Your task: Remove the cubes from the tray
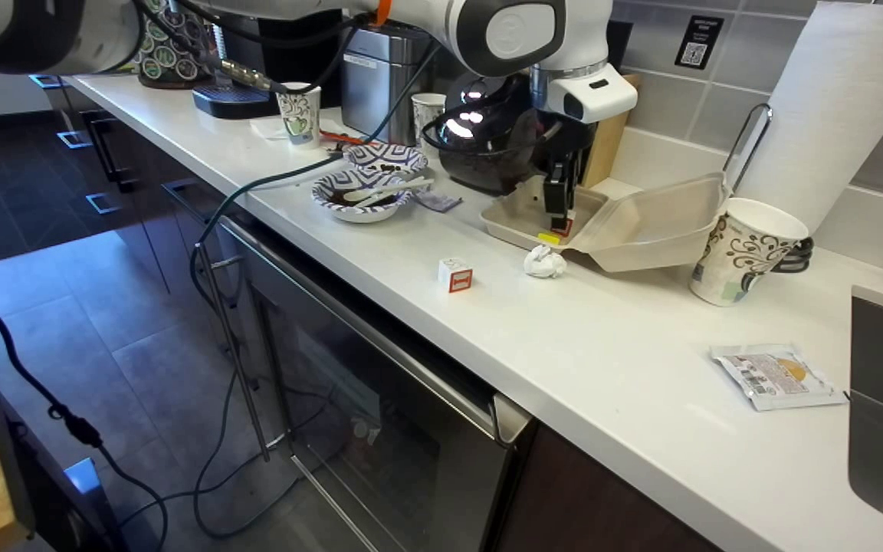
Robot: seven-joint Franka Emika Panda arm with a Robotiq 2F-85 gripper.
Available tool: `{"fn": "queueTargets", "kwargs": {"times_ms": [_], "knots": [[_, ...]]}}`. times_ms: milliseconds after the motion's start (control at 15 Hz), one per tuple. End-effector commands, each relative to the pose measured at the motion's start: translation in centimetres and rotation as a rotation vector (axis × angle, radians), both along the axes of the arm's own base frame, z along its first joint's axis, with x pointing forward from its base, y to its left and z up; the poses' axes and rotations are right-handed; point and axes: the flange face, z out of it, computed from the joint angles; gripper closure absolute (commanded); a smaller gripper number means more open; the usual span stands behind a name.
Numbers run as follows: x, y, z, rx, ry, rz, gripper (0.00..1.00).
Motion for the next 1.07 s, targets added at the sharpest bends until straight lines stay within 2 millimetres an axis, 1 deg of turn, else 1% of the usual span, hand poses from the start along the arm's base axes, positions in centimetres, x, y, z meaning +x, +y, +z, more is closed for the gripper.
{"fn": "queueTargets", "kwargs": {"times_ms": [0,67,133,200,267,333,533,667,867,1000], "knots": [[0.1,0.2,-1.4,-0.014,0.013,-0.01,0.58],[0.2,0.3,-1.6,-0.016,0.019,-0.005,0.65],[0.2,0.5,-2.0,-0.02,0.027,-0.003,0.66],[0.3,0.6,-2.1,-0.023,0.033,-0.001,0.83],[0.3,0.6,-1.7,-0.034,0.036,0.0,0.88],[0.3,0.6,-0.9,-0.039,0.032,-0.001,0.91],[0.2,0.4,1.8,-0.049,0.024,0.005,0.91],[-0.2,0.3,4.1,-0.04,0.039,0.015,0.91],[-0.8,0.9,7.5,-0.008,0.059,0.011,0.91],[-1.6,0.8,8.7,0.026,0.088,-0.034,0.91]]}}
